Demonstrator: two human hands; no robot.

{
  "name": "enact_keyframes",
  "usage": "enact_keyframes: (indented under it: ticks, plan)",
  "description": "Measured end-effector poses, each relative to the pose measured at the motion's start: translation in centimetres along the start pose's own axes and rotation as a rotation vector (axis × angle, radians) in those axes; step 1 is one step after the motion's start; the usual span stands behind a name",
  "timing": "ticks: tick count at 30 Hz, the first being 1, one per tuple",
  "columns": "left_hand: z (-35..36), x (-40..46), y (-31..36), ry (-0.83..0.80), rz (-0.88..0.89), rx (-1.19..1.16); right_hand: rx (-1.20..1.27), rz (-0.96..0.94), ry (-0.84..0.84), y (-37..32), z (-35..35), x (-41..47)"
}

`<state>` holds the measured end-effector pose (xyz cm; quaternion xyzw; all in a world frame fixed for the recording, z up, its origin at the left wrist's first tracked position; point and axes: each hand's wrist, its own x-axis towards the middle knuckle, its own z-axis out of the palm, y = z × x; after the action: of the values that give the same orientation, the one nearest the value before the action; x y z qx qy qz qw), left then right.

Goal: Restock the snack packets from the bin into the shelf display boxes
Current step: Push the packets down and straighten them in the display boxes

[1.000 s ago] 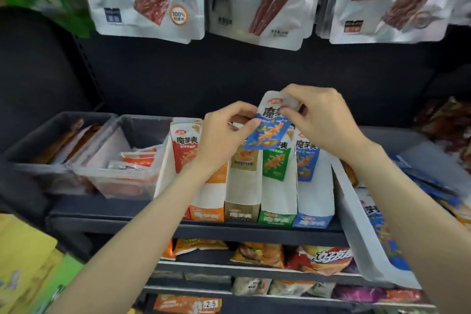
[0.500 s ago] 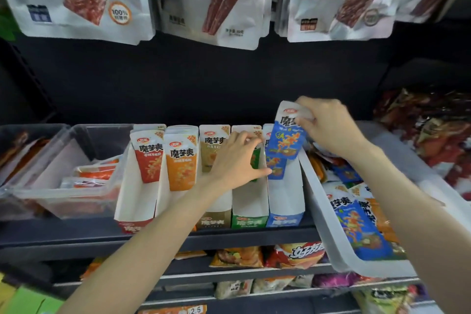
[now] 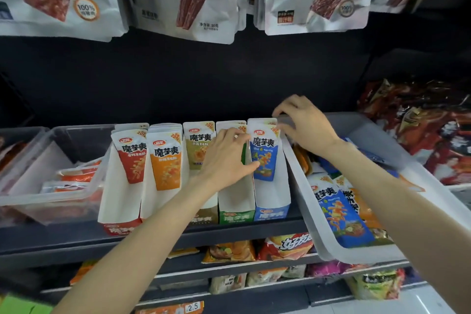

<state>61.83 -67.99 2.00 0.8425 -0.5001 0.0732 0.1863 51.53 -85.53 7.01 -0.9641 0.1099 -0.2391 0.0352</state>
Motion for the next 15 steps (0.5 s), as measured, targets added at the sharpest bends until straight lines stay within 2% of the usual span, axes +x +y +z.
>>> enact_keyframes:
  ticks: [4, 7, 9, 11, 13, 15]
  plan:
    - [-0.5, -0.3, 2.6, 0.224, 0.077, -0.222, 0.032, 0.043, -0.028, 1.4, -3.7, -5.8]
    - [-0.6, -0.2, 6.0, 0.269, 0.326, -0.433, 0.039, 0.194, -0.219, 3.0, -6.4, -10.9]
    - [-0.6, 0.2, 8.6, 0.164, 0.498, -0.451, 0.028, 0.288, -0.355, 4.1, -7.5, -13.8]
    - [-0.1, 1.1, 10.9, -0.065, 0.604, -0.383, 0.026, 0.301, -0.447, 4.9, -7.9, -16.1]
    - [0.8, 2.4, 12.9, -0.367, 0.668, -0.16, 0.052, 0.284, -0.494, 5.5, -7.4, -17.5]
    - [1.8, 3.8, 14.3, -0.562, 0.754, 0.09, 0.081, 0.319, -0.488, 6.1, -7.0, -18.3]
